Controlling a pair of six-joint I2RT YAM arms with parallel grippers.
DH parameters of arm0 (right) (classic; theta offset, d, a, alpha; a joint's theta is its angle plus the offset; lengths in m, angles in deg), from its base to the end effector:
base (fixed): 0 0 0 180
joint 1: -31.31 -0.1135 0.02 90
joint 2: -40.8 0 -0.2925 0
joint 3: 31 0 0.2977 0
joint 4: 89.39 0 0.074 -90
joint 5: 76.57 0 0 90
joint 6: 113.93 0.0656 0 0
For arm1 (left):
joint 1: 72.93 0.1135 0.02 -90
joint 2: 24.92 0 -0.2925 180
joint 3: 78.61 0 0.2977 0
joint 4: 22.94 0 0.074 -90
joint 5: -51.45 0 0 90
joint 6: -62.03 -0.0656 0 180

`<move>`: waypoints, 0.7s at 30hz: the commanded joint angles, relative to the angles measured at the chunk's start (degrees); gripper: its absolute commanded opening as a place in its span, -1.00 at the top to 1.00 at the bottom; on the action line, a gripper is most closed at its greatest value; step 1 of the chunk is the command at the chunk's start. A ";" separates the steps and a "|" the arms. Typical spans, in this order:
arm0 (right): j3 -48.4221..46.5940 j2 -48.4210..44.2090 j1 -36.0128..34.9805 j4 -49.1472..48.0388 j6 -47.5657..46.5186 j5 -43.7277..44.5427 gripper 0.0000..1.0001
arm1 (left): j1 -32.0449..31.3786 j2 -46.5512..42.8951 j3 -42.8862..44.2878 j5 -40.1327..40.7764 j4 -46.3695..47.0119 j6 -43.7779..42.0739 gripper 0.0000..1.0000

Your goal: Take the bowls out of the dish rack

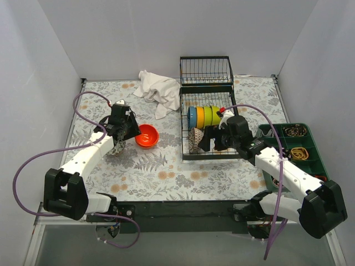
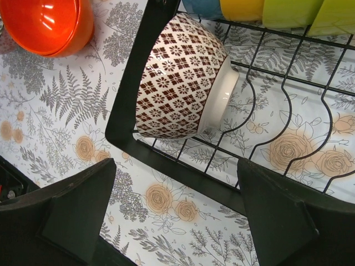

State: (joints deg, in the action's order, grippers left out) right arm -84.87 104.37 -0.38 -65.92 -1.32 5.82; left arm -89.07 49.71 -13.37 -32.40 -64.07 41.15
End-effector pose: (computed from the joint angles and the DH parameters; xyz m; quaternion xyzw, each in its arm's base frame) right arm 0.2504 0.1648 0.2492 -0.1009 0.8723 0.2686 0.3959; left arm 0.3139 -0.0835 0.2395 -0.4354 0.8331 -0.1913 0.2823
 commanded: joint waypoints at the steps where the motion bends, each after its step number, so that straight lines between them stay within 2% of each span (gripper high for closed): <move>1: -2.85 0.68 -1.36 -3.31 0.86 1.20 -0.97 | 1.20 1.48 -1.04 -2.55 1.28 0.57 0.34; 9: -1.36 0.33 -1.63 -3.31 0.77 1.73 -0.97 | 2.43 4.38 -1.75 -3.34 2.43 0.75 0.92; 12: -1.00 0.15 -1.63 -3.22 0.59 1.82 -0.97 | 2.69 4.47 -1.84 -3.60 2.25 0.66 0.95; 15: -1.00 0.24 -1.72 -3.31 0.07 2.69 -0.97 | 2.78 3.68 -1.49 -3.87 1.73 0.75 0.94; 18: -1.53 0.94 -2.07 -3.22 -0.64 4.62 -0.97 | 2.78 2.28 -0.61 -4.22 0.76 0.75 0.71; 19: -1.88 1.29 -2.24 -3.22 -0.81 5.32 -0.97 | 2.78 1.84 -0.35 -4.48 0.15 0.58 0.57; 21: -2.32 2.43 -2.85 -3.31 -0.73 7.17 -0.97 | 2.78 -0.43 0.10 -5.09 -0.30 0.49 0.40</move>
State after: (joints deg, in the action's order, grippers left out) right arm -85.09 105.24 -2.10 -66.38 -1.45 8.79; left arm -86.63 53.98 -14.86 -36.22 -62.93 41.89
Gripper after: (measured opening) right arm 0.984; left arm 0.233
